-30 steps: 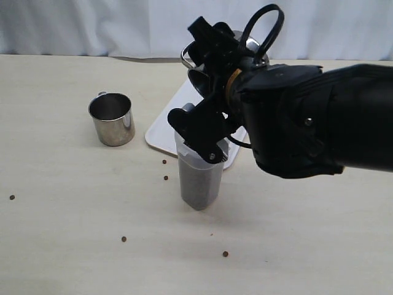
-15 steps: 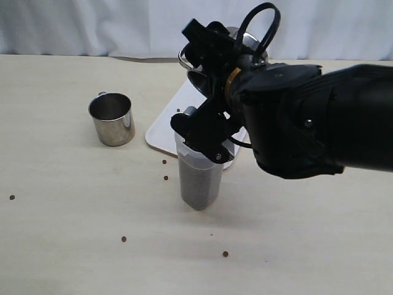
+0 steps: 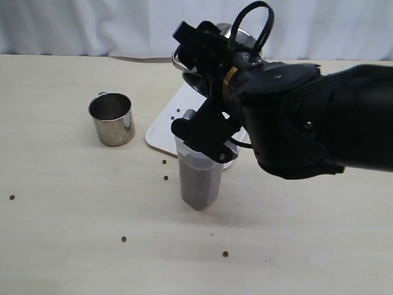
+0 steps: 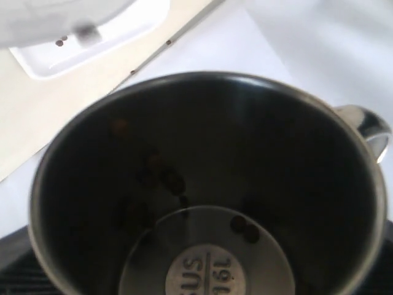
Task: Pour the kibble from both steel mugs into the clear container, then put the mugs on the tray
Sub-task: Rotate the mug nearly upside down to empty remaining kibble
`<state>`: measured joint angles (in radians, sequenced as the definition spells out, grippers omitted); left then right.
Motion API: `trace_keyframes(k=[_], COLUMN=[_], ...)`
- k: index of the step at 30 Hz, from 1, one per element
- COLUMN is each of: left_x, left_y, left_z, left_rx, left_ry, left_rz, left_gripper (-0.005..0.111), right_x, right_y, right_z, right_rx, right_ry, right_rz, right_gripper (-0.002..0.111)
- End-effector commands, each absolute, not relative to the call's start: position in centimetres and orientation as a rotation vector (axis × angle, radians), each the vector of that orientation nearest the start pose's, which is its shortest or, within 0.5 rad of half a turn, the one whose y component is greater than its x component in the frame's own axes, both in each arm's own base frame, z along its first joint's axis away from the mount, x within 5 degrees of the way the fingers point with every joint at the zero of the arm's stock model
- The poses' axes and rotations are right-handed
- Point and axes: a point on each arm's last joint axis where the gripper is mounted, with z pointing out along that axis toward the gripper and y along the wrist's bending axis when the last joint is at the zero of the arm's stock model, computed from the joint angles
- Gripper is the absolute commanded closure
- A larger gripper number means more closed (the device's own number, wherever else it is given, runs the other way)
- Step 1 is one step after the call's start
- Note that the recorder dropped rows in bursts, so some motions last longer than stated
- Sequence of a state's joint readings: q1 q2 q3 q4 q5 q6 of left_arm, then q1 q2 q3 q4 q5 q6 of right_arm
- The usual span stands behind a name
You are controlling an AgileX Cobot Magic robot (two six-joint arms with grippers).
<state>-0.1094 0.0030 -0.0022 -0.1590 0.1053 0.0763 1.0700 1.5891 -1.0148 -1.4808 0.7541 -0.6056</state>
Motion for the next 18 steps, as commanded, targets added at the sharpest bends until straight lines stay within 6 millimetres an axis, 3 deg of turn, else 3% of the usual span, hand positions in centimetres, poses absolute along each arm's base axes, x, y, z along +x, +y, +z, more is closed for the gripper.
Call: trace_keyframes(k=[1,13,18], left_x=[5.6,5.6,5.6], left_y=[-0.8,-0.8,-0.8], left_z=[20.5,20.5,20.5], left_rx=[0.033,0.033,0.033], left_ry=[1.581,1.576,1.576], left_rz=[-0.173,-0.173,-0.173], left_gripper=[0.107,0.107,0.107], right_x=[21.3,21.4,20.3], right_y=[26.4,26.5,27.1], right_z=[27.4,27.7,27.4], right_rx=[-2.222,-2.227,-2.229], right_ry=[0.457,0.342,0.285], right_rz=[-1.359,-1.431,-1.438], right_gripper=[0.103,0.103,0.103])
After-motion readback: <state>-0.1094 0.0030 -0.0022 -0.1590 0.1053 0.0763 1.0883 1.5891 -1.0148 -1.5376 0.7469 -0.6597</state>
